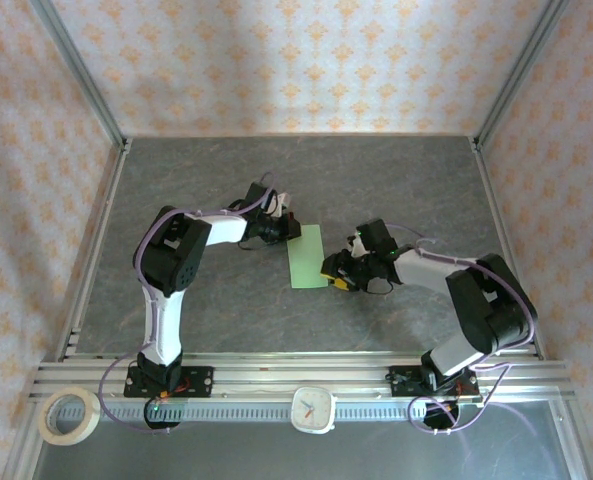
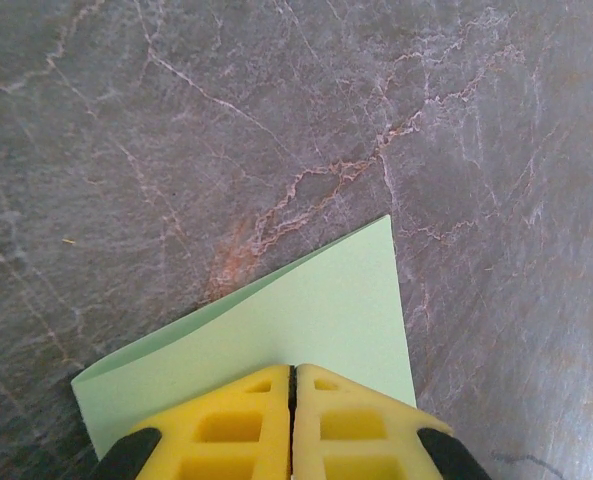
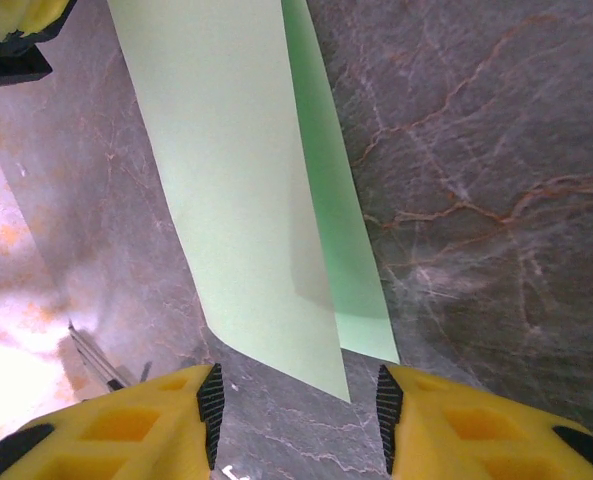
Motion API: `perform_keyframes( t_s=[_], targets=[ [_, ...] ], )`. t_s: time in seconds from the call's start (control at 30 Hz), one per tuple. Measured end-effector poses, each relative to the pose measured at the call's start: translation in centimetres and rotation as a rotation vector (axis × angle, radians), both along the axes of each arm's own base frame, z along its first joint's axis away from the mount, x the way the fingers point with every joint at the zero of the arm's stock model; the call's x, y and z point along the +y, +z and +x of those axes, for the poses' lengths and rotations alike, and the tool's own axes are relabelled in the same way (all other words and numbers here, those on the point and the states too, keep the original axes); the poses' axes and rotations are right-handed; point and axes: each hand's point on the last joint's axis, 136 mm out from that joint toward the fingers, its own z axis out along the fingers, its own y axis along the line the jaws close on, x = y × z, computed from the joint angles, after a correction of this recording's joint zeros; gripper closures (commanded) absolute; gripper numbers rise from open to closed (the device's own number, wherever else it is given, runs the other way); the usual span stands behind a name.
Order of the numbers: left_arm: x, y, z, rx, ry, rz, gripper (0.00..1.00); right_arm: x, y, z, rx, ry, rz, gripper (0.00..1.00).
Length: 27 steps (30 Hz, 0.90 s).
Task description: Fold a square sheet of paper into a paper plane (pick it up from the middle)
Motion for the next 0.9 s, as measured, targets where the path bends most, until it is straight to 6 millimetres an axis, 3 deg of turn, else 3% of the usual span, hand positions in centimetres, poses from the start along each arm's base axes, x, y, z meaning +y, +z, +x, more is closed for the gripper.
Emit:
perform_keyframes(
  t_s=[0.17,0.4,0.63,0.9],
  targets=[
    [0.0,0.0,0.0,0.000,-0.002,-0.003,0.91,0.2,-0.7,0.1,0.023,-0.003,0.007,0.55],
    [-0.1,0.1,-0.1,0.002,-0.008,-0.010,0.91,0.7,-0.4,0.9,0.017,-0.018,0.030,0.68],
    [-0.1,0.1,-0.1,0.003,-0.009,-0.011,0.91,2.6,1.9,3.8,-0.047,-0.005,0.091,0.65],
    [-0.1,0.1,-0.1,0.002,-0.009,-0.015,0.91,2.8,0.9,4.9,-0.029,0.010,0.102,0.64]
  ],
)
